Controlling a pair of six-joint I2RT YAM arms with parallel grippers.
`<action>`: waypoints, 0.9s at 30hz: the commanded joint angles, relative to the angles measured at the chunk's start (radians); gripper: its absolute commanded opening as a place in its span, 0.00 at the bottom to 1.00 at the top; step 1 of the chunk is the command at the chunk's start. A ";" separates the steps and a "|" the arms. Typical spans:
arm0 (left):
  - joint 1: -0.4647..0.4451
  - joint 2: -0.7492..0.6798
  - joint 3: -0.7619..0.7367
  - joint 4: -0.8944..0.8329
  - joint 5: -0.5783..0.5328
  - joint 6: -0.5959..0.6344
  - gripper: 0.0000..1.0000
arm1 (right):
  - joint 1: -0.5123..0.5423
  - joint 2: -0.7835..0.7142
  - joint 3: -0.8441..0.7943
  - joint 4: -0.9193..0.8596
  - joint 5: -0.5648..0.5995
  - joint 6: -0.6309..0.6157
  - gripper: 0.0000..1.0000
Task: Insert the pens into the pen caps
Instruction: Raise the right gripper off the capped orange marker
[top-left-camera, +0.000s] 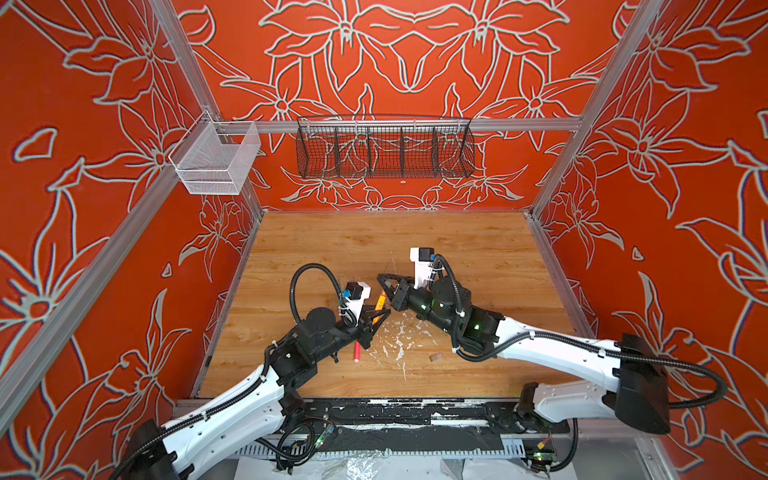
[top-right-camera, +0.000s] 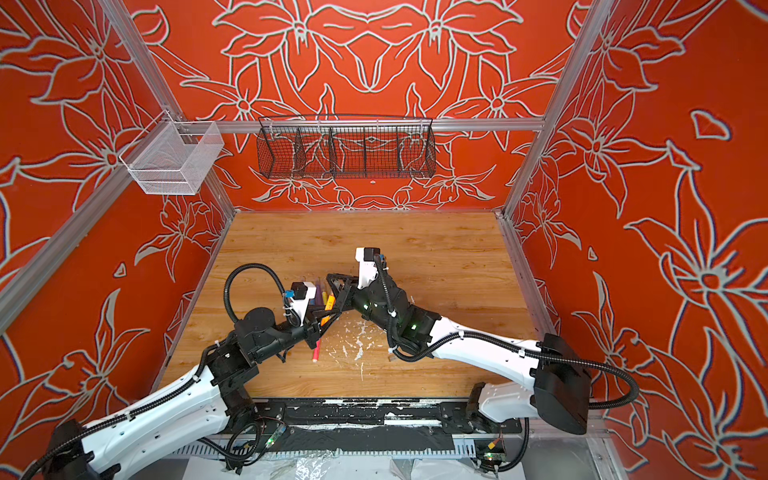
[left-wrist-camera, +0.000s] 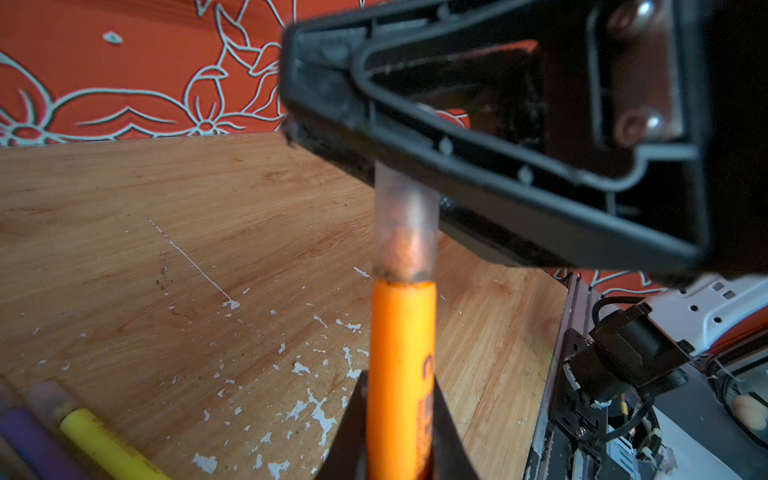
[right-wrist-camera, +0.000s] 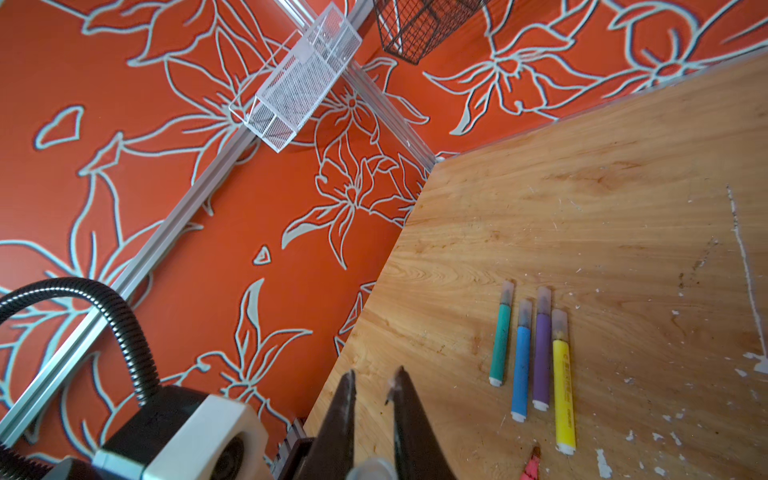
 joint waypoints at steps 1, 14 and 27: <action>0.033 0.044 0.141 0.102 -0.208 -0.018 0.00 | 0.111 -0.005 -0.065 -0.051 -0.141 0.049 0.00; 0.168 0.206 0.410 0.024 -0.207 -0.099 0.00 | 0.265 -0.039 -0.184 0.044 -0.104 0.069 0.00; 0.230 0.131 0.350 0.021 -0.142 -0.130 0.00 | 0.291 -0.145 -0.272 0.130 -0.042 0.014 0.00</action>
